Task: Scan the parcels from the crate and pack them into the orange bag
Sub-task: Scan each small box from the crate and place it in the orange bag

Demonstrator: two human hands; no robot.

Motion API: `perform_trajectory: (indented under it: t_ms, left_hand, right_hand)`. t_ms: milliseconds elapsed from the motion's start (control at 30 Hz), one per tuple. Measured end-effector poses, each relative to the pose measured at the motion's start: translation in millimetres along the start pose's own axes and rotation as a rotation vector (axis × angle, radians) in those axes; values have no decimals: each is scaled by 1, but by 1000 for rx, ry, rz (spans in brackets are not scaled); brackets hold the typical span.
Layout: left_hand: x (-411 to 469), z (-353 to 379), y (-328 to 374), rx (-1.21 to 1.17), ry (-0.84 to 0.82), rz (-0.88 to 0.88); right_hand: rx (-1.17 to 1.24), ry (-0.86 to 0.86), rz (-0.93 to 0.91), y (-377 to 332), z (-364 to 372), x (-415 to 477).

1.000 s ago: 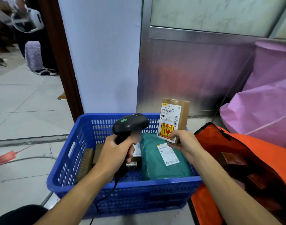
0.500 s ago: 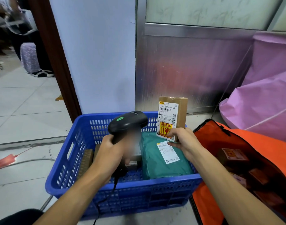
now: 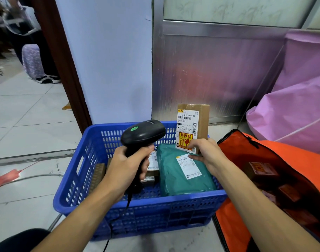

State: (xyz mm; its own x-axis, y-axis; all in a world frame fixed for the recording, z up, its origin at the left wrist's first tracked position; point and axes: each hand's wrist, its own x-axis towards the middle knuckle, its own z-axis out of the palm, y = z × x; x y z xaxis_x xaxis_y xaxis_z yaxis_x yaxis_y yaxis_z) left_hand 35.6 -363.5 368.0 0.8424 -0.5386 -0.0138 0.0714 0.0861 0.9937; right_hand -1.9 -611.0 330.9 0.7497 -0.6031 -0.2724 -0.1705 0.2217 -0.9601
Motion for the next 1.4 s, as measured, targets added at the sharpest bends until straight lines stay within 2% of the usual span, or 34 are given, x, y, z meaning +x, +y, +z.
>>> perform_trajectory:
  t_ms: [833, 1400]
  left_hand:
    - [1, 1, -3, 102, 24, -43]
    - [3, -1, -1, 65, 43, -48]
  right_hand:
    - [-39, 26, 16, 5, -4, 8]
    - [-66, 31, 15, 7, -6, 14]
